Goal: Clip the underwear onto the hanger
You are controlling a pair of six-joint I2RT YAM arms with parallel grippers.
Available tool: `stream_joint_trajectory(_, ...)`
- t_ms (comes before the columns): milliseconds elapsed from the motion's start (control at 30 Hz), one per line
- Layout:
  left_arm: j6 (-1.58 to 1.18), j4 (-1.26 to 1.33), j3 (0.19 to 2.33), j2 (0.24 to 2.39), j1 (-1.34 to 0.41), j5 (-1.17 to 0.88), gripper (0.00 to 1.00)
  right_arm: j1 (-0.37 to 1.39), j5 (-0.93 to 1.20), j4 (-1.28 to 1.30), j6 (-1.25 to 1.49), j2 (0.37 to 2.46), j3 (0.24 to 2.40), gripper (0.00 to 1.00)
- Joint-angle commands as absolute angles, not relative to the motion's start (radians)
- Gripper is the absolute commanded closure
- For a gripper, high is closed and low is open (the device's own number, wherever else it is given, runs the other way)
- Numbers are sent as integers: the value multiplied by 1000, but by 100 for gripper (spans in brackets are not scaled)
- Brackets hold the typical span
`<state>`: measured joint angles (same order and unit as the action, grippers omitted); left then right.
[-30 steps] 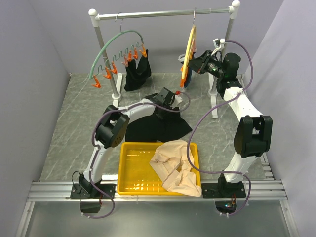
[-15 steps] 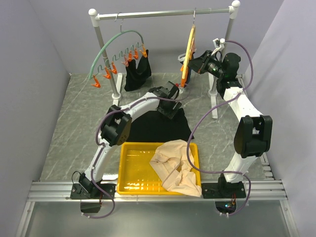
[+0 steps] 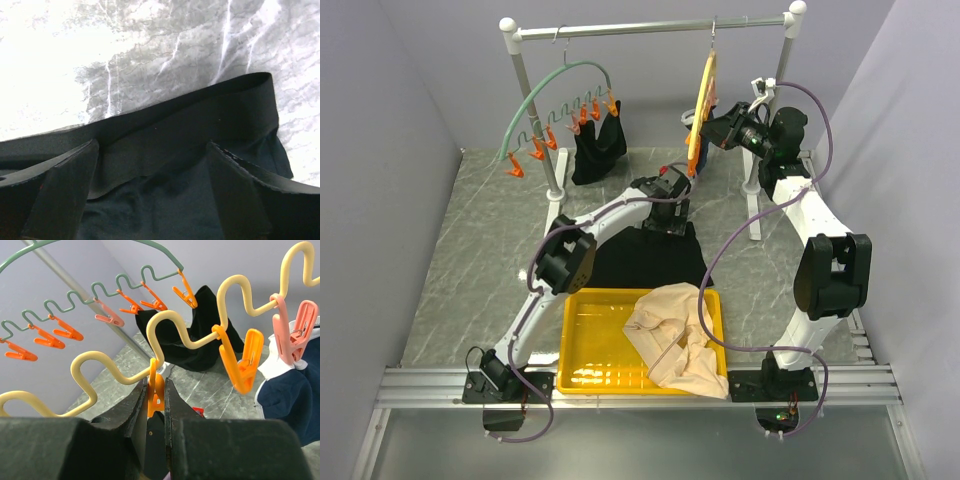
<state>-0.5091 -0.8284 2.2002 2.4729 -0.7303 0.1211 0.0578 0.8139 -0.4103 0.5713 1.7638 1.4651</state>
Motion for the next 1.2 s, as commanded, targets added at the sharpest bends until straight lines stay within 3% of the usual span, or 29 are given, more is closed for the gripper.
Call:
stream_joint_trajectory(0,-575,-862,2201,2540,-744,143,7,49,831,-423,555,1713,1454,100)
stream_joint_trajectory(67,-565,-865,2201,2563,-738,166,16,49,828,-420,554,1712,1453,100)
stream_joint_trajectory(233,-543,-879,2174,2595,-720,173,26,48,821,-419,554,1713,1454,100)
stream_joint_trajectory(333,-545,-879,2152,2608,-701,141,39,48,819,-414,551,1712,1454,100)
stream_joint_trajectory(433,-538,-882,2138,2625,-681,112,57,48,816,-414,552,1717,1453,100)
stream_joint_trajectory(467,-535,-881,2137,2628,-678,106,69,46,815,-414,554,1717,1453,100)
stream_joint_trajectory(567,-520,-873,2146,2622,-677,101,91,48,813,-417,558,1720,1454,100)
stream_joint_trajectory(733,-518,-751,2071,2513,-654,100,98,49,813,-420,564,1726,1459,100)
stream_joint_trajectory(900,-456,-242,1747,2185,-632,54,100,49,821,-433,575,1732,1468,100)
stream_joint_trajectory(1000,-350,147,1527,2088,-630,9,100,49,830,-443,586,1735,1473,100)
stream_joint_trajectory(1167,-180,552,1333,1996,-629,-63,100,48,841,-451,598,1736,1479,100)
